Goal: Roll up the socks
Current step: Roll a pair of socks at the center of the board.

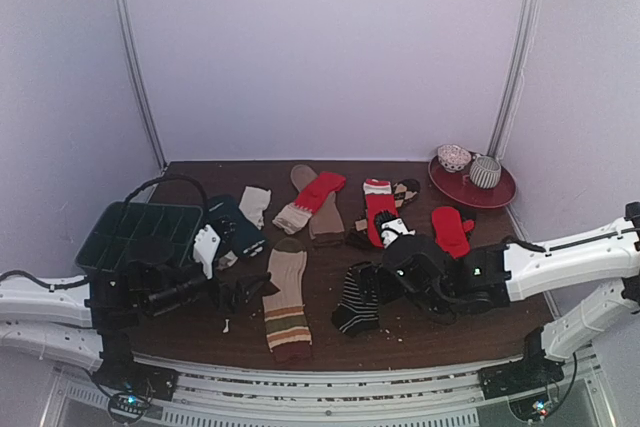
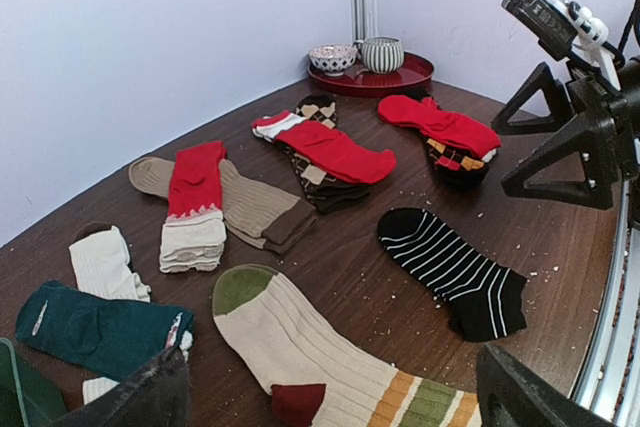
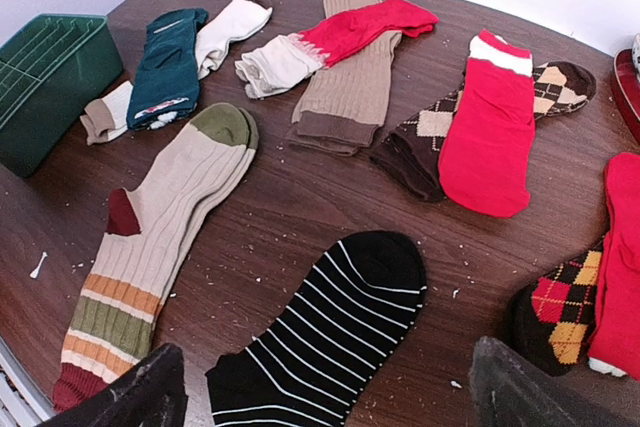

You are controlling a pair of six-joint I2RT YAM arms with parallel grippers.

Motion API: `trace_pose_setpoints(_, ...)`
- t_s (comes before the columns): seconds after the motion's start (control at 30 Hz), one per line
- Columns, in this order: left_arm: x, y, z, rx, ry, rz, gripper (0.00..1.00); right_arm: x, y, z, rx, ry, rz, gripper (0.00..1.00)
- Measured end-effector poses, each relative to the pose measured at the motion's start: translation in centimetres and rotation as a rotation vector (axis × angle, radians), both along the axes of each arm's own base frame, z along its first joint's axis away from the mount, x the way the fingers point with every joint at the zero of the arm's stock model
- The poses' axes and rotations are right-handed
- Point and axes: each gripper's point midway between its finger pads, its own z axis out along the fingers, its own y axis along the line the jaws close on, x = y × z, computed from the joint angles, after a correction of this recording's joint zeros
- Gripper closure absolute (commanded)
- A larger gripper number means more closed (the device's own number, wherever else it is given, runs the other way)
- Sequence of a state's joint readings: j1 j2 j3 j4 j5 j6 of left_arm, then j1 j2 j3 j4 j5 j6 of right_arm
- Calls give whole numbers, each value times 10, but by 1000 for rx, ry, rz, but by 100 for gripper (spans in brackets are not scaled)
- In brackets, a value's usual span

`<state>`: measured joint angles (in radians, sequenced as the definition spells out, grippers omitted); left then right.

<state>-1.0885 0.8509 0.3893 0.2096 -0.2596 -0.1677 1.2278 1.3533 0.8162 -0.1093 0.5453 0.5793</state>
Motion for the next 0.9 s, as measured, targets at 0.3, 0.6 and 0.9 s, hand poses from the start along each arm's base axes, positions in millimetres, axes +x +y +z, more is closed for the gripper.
trace_pose_setpoints(0.3,1,1,0,-5,5,12,2,-14,-11,26,96,-49,92,0)
trace_pose_setpoints(0.6,-2,-10,2,-24,-4,-35,2,-28,-21,-1,51,-110,229,9)
trace_pose_setpoints(0.9,-3,-22,-21,17,30,-73,2,-51,7,-62,-64,-85,489,24)
